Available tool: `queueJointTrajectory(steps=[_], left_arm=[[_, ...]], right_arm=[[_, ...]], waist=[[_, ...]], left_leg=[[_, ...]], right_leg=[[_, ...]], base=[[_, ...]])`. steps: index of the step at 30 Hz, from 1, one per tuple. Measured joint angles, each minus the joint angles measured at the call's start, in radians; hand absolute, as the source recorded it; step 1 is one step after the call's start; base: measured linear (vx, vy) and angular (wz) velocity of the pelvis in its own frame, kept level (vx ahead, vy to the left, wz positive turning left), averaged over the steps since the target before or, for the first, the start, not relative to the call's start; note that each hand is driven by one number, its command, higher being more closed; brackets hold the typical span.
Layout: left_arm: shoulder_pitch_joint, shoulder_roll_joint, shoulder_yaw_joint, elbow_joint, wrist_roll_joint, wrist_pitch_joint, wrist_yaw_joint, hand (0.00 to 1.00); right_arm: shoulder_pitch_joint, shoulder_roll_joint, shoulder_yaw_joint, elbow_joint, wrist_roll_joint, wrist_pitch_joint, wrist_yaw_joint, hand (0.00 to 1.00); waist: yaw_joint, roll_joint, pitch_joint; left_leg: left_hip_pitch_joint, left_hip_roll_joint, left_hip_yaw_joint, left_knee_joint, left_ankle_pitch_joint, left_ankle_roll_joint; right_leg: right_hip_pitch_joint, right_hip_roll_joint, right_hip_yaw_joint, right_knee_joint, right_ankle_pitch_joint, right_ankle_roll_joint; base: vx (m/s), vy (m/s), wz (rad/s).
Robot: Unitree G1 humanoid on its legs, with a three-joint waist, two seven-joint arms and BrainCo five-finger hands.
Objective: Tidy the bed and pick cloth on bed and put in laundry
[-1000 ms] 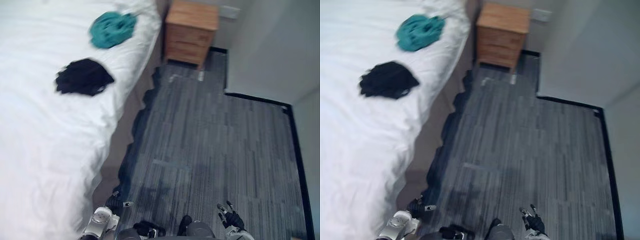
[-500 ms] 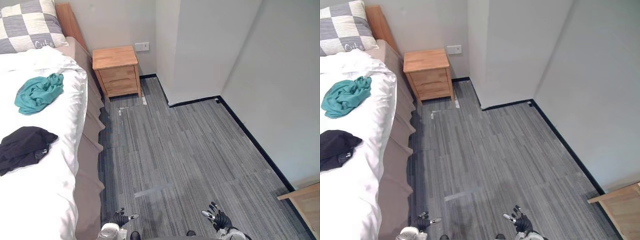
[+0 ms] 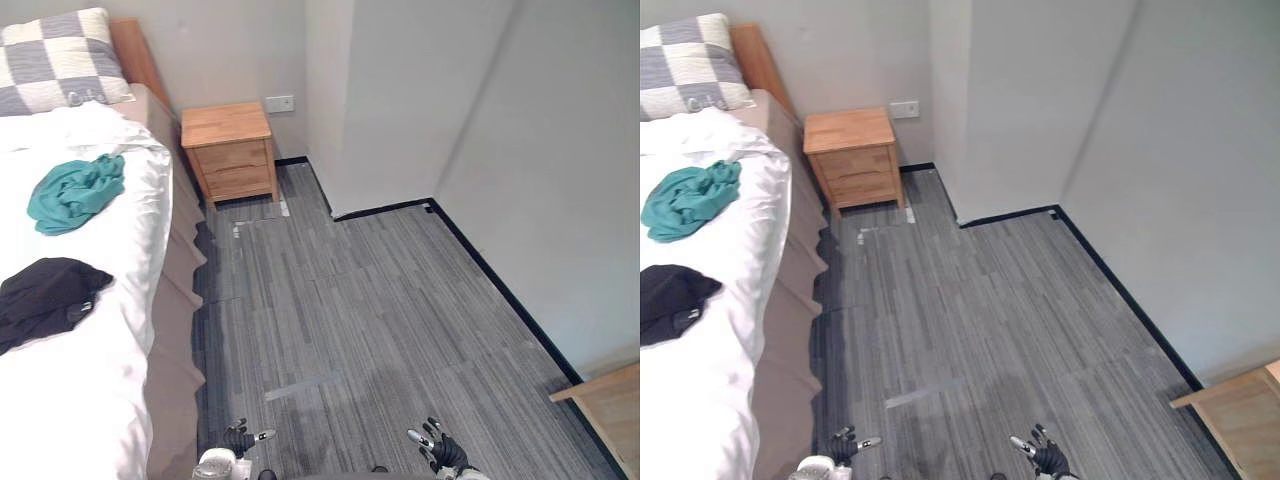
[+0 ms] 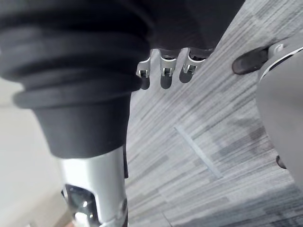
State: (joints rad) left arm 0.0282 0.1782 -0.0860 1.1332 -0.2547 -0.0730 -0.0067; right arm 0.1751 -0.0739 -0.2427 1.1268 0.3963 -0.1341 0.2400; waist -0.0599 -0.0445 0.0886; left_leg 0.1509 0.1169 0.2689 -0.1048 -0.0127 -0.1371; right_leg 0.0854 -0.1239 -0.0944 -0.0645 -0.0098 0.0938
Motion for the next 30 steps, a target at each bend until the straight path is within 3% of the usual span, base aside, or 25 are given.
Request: queueJointTrajectory(steps=[3,5,7,9,10,11,12,13,14,17,18,19,21,23,24,25,27,30], left_arm=[[0.017,-0.003,0.052,0.001,-0.030,0.000,-0.006,0.00],[0.025,-0.005,0.094,-0.001,-0.042,0.013,-0.006,0.00],[0.033,-0.014,0.116,-0.003,-0.050,0.019,-0.006,0.00],[0.038,-0.023,0.125,-0.026,-0.077,0.016,-0.001,0.00],[0.039,-0.031,0.144,-0.055,-0.081,0.001,0.002,0.00],[0.031,-0.037,0.148,-0.082,-0.078,-0.008,-0.001,0.00],[0.031,-0.042,0.148,-0.086,-0.075,-0.009,-0.002,0.00],[0.035,-0.051,0.148,-0.088,-0.063,-0.009,0.001,0.00],[0.040,-0.055,0.157,-0.099,-0.060,-0.008,0.003,0.00],[0.062,-0.053,0.188,-0.099,-0.060,-0.002,0.005,0.00],[0.078,-0.051,0.197,-0.098,-0.060,0.002,0.006,0.00],[0.100,-0.047,0.231,-0.099,-0.059,0.004,0.006,0.00],[0.112,-0.051,0.266,-0.091,-0.057,0.021,0.010,0.00],[0.117,-0.049,0.275,-0.077,-0.039,0.037,0.025,0.00],[0.117,-0.040,0.276,-0.070,-0.022,0.040,0.028,0.00],[0.116,-0.033,0.275,-0.067,-0.007,0.042,0.037,0.00],[0.108,-0.018,0.261,-0.069,0.022,0.036,0.061,0.00],[0.070,-0.002,0.261,-0.084,0.034,0.018,0.075,0.00]], right_arm=[[0.016,-0.003,-0.031,-0.001,-0.005,0.001,-0.014,0.00],[0.012,-0.015,-0.028,-0.006,-0.072,-0.003,-0.024,0.00],[-0.015,-0.034,-0.007,-0.016,-0.170,-0.013,-0.027,0.00],[-0.036,-0.057,0.048,-0.021,-0.229,-0.014,-0.024,0.00],[-0.059,-0.076,0.073,-0.023,-0.239,-0.013,-0.025,0.00],[-0.079,-0.085,0.086,-0.021,-0.236,-0.004,-0.031,0.00],[-0.094,-0.092,0.086,-0.021,-0.236,0.001,-0.036,0.00],[-0.120,-0.108,0.085,-0.021,-0.233,0.002,-0.042,0.00],[-0.141,-0.125,0.077,-0.023,-0.227,0.002,-0.046,0.00],[-0.158,-0.123,0.054,-0.062,-0.220,0.008,-0.053,0.00],[-0.157,-0.122,0.055,-0.066,-0.220,0.010,-0.056,0.00],[-0.165,-0.121,0.058,-0.073,-0.220,0.013,-0.055,0.00],[-0.160,-0.148,0.044,-0.073,-0.221,0.025,-0.054,0.00],[-0.170,-0.153,0.026,-0.073,-0.220,0.030,-0.050,0.00],[-0.184,-0.148,0.019,-0.061,-0.220,0.030,-0.045,0.00],[-0.196,-0.137,0.016,-0.039,-0.220,0.029,-0.042,0.00],[-0.176,-0.116,0.020,-0.038,-0.220,0.028,-0.039,0.00],[-0.152,-0.104,0.020,-0.040,-0.202,0.021,-0.032,0.00]], waist=[[-0.007,0.005,0.002],[-0.004,0.005,0.014],[0.003,0.026,0.035],[0.011,0.036,0.047],[0.018,0.062,0.084],[0.030,0.060,0.114],[0.034,0.061,0.119],[0.041,0.065,0.123],[0.052,0.073,0.126],[0.063,0.085,0.131],[0.075,0.077,0.127],[0.089,0.050,0.113],[0.096,0.024,0.106],[0.103,0.019,0.098],[0.103,0.010,0.106],[0.099,0.007,0.115],[0.099,0.019,0.120],[0.078,0.041,0.129]], left_leg=[[0.019,0.031,0.038,0.000,-0.012,-0.019],[0.010,0.064,0.061,0.067,-0.055,-0.038],[-0.086,0.128,0.059,0.334,-0.162,-0.014],[-0.212,0.179,0.013,0.611,-0.167,0.003],[-0.296,0.217,-0.065,0.818,-0.128,-0.008],[-0.343,0.197,-0.089,0.915,-0.178,-0.051],[-0.348,0.172,-0.067,0.908,-0.215,-0.036],[-0.364,0.132,0.003,0.868,-0.246,0.007],[-0.374,0.107,0.105,0.783,-0.235,0.029],[-0.388,0.061,0.231,0.526,-0.144,0.099],[-0.383,0.052,0.231,0.516,-0.104,0.149],[-0.397,0.015,0.233,0.536,-0.140,0.175],[-0.417,-0.023,0.216,0.579,-0.206,0.214],[-0.401,-0.045,0.211,0.559,-0.220,0.229],[-0.364,-0.066,0.192,0.538,-0.234,0.229],[-0.297,-0.081,0.172,0.500,-0.243,0.221],[-0.180,-0.083,0.131,0.419,-0.241,0.209],[-0.068,-0.050,0.040,0.338,-0.244,0.180]], right_leg=[[0.003,0.030,0.003,-0.017,0.011,-0.008],[0.002,0.047,-0.009,-0.013,-0.019,-0.017],[0.003,0.054,-0.061,0.015,-0.055,-0.023],[0.022,0.062,-0.077,0.032,-0.077,-0.042],[0.074,0.082,-0.100,0.046,-0.091,-0.063],[0.133,0.062,-0.103,0.055,-0.112,-0.070],[0.144,0.046,-0.109,0.062,-0.120,-0.068],[0.158,0.019,-0.122,0.071,-0.126,-0.059],[0.170,0.002,-0.137,0.071,-0.133,-0.046],[0.211,0.005,-0.185,0.055,-0.169,-0.013],[0.219,0.001,-0.181,0.060,-0.193,-0.012],[0.214,-0.029,-0.191,0.078,-0.233,-0.024],[0.164,-0.071,-0.204,0.203,-0.264,-0.025],[0.068,-0.119,-0.200,0.443,-0.262,0.011],[-0.013,-0.154,-0.183,0.642,-0.238,0.047],[-0.057,-0.154,-0.169,0.783,-0.241,0.061],[-0.100,-0.120,-0.191,0.847,-0.270,0.069],[-0.184,-0.045,-0.244,0.687,-0.294,0.047]], base=[[0.04,-0.078,-0.49],[0.06,-0.081,-0.45],[0.08,-0.063,-0.27],[0.12,-0.084,0.23],[0.23,-0.032,0.61],[0.26,0.019,0.55],[0.23,0.097,0.34],[0.23,0.077,0.09],[0.22,0.067,0.12],[0.25,0.105,0.29],[0.31,0.163,0.19],[0.29,0.146,0.26],[0.43,0.205,0.40],[0.47,0.238,0.30],[0.44,0.204,0.30],[0.35,0.130,0.32],[0.48,0.078,0.66],[0.39,-0.015,0.91]])
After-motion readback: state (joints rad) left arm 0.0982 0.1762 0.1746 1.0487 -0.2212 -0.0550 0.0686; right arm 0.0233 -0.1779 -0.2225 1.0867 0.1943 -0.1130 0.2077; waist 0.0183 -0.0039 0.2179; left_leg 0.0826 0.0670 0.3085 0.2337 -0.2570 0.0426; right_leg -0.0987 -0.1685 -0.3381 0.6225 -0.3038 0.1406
